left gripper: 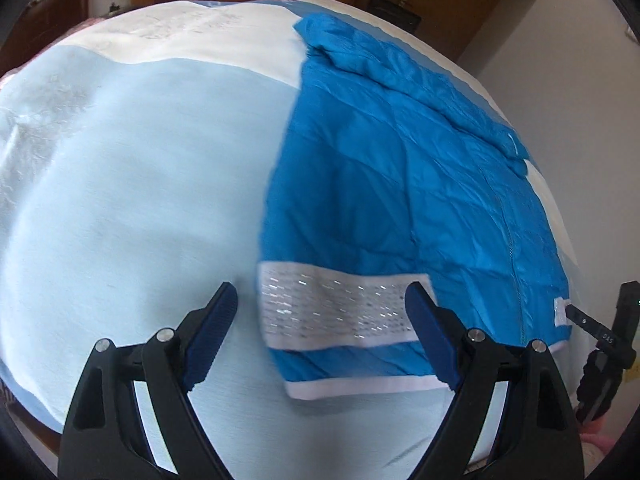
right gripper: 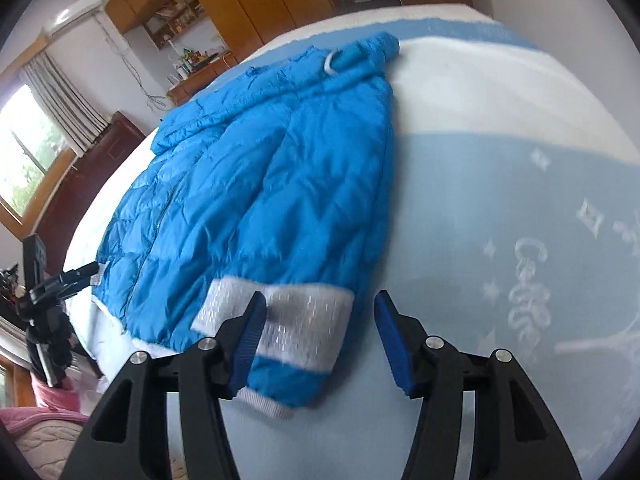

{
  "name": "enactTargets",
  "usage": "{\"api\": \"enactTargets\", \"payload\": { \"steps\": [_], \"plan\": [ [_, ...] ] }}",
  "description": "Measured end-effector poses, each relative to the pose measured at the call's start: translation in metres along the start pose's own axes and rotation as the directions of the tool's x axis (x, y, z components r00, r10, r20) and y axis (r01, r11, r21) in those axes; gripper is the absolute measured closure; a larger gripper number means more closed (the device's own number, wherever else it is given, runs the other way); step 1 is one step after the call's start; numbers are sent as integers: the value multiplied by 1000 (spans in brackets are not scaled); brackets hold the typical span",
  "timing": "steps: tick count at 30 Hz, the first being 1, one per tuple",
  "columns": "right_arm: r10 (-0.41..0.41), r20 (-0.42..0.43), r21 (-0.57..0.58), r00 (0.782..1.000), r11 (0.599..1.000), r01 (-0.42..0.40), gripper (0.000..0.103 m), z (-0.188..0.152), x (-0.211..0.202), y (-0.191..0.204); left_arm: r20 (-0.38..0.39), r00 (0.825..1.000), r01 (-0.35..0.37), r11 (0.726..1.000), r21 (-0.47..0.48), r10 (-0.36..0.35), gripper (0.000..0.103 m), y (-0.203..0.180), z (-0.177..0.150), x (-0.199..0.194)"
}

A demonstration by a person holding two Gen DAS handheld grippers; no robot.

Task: Fold large clothes
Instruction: 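Grasp the white-banded hem with both tools, then lift the hem with both tools and fold it toward the collar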

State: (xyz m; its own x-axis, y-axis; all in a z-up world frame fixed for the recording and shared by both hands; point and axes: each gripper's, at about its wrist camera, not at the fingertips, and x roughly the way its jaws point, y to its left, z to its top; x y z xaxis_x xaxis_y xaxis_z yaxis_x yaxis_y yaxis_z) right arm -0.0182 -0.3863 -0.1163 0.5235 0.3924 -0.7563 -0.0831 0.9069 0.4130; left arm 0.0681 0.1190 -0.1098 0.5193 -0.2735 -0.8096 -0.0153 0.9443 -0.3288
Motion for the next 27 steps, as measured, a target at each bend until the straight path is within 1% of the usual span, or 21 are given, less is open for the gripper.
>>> {"api": "enactTargets", "payload": {
  "steps": [2,4,5,6,8,9,10,11,12,13,14,17,19,21,22,25,27],
  "plan": [
    [14,3,11,1000,1000,-14,45,-4,2,0,-1,1000,4,1000,4,-4,20,-5,-2,2],
    [2,14,5,1000,1000,-2,47,-6,3,3,-8,1000,24,1000,6,-23,29,-11,-4,3],
    [9,17,3,1000,1000,-9,51,-7,5,5,-10,1000,26,1000,5,-26,31,-13,-4,3],
    [15,16,1,1000,1000,-15,54,-8,5,6,-9,1000,18,1000,9,-18,35,-16,-5,4],
    [23,18,-11,1000,1000,-22,65,-8,9,9,-10,1000,3,1000,2,-3,45,-16,-5,4],
    [28,17,-13,999,1000,-27,67,-8,11,9,-9,1000,2,1000,-11,-2,57,-14,-4,4],
    [34,17,-6,999,999,-34,74,-8,11,8,-7,1000,-3,1000,-30,2,71,-12,-4,3],
    [54,13,6,998,999,-54,80,-7,12,7,-6,1000,3,999,-42,-3,74,-9,-4,2],
    [63,12,9,998,998,-63,83,-6,12,6,-1,1000,13,998,-55,-13,83,-7,-3,0],
    [68,15,7,998,998,-68,86,-6,10,6,6,1000,22,998,-62,-22,87,-6,-3,-3],
    [69,21,-3,997,998,-69,89,-6,7,8,12,1000,27,998,-63,-26,88,-6,-3,-5],
    [81,57,-49,995,996,-78,91,-7,-7,16,46,997,60,996,-71,-57,90,-4,-1,-18],
    [128,67,-70,989,990,-123,91,-10,-19,20,75,994,84,993,-81,-78,91,0,0,-28],
    [180,58,-87,982,981,-175,92,-14,-26,24,105,991,92,991,-93,-82,91,5,1,-41],
    [190,49,-100,981,978,-184,92,-18,-28,27,114,990,93,991,-92,-82,91,7,-1,-47],
    [169,26,-142,985,976,-164,92,-29,-30,33,108,991,87,992,-87,-77,91,9,-6,-51],
    [144,6,-154,990,978,-141,92,-34,-24,33,89,995,59,994,-87,-52,91,12,-8,-42]
  ]
}}
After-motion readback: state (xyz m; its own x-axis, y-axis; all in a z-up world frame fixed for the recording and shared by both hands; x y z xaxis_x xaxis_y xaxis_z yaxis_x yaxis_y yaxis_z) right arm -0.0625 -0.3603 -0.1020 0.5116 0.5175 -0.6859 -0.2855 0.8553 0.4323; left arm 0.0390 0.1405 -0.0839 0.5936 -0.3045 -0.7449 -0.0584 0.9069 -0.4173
